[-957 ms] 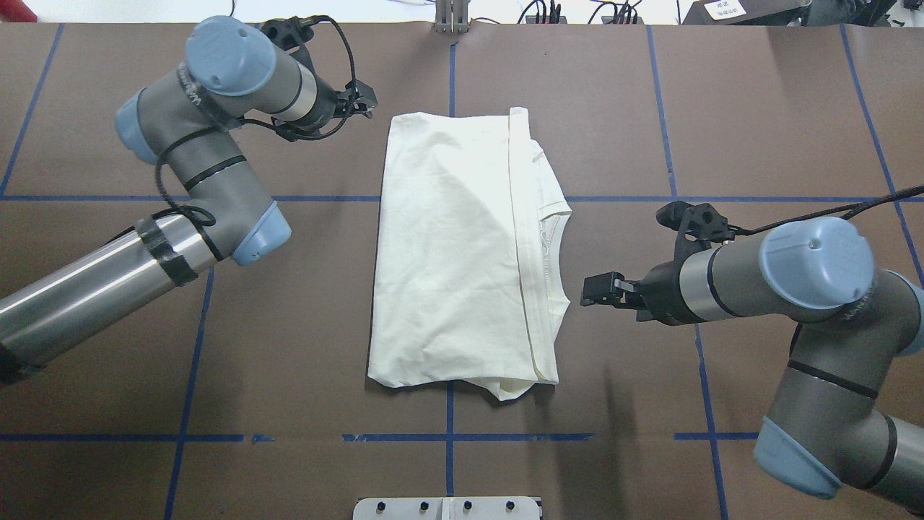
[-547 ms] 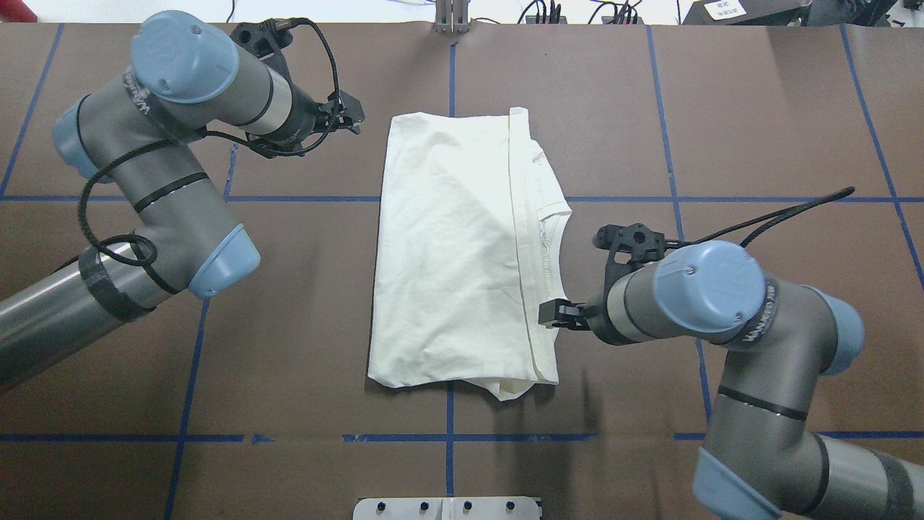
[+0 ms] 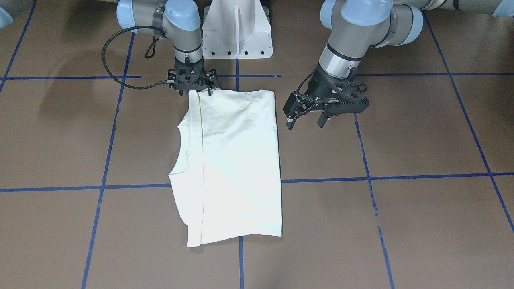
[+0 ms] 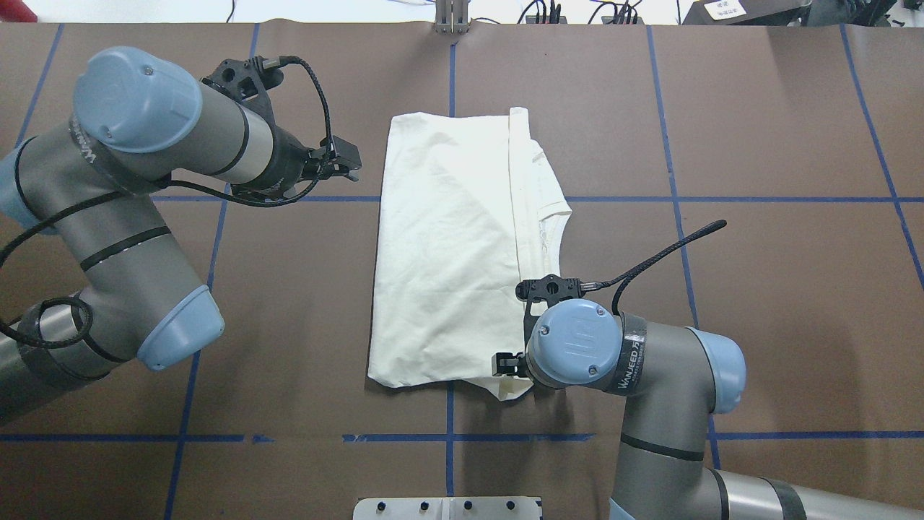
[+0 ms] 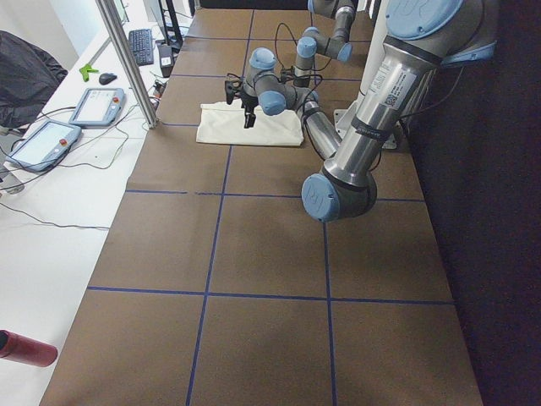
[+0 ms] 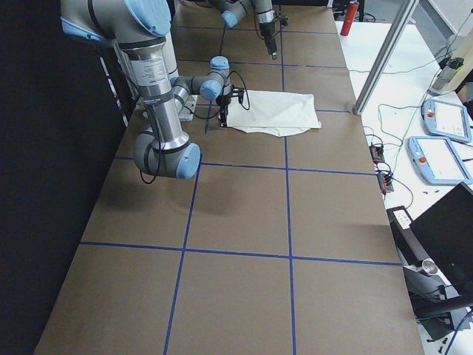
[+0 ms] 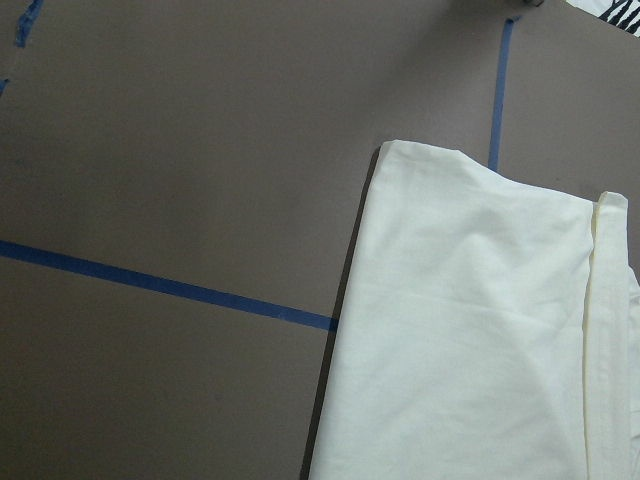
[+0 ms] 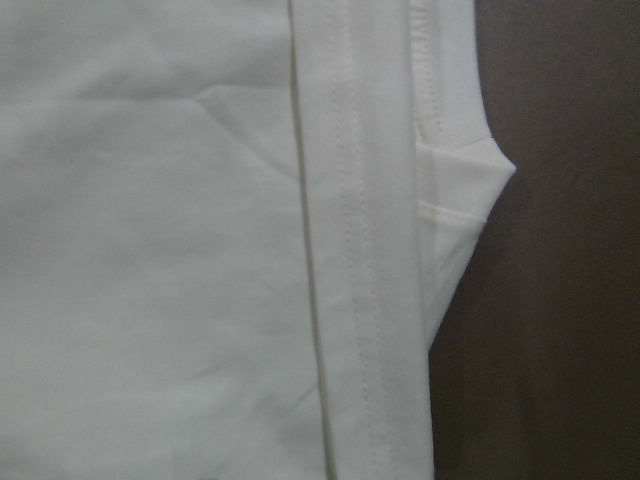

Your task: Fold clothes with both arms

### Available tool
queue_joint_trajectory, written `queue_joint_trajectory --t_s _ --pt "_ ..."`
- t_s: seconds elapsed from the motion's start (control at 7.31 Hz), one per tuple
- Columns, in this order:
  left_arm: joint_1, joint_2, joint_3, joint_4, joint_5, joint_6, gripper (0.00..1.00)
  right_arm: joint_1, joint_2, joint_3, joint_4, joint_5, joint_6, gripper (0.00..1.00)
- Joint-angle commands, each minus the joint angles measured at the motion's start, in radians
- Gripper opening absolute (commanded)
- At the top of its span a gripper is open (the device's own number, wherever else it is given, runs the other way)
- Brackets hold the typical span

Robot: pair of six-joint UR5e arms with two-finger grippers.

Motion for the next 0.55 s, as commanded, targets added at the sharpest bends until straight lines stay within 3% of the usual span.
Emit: queue_joint_trajectory --t_s 0.0,0.41 --pt "0.007 0.001 0.007 -0.006 0.0 0.0 1.0 0.001 0.004 -0.031 -0.004 0.0 -0.017 1.0" --pt "0.019 0.001 0.007 -0.008 0.002 -0.002 1.0 0.019 0.002 -0.047 -0.024 0.009 -0.039 1.0"
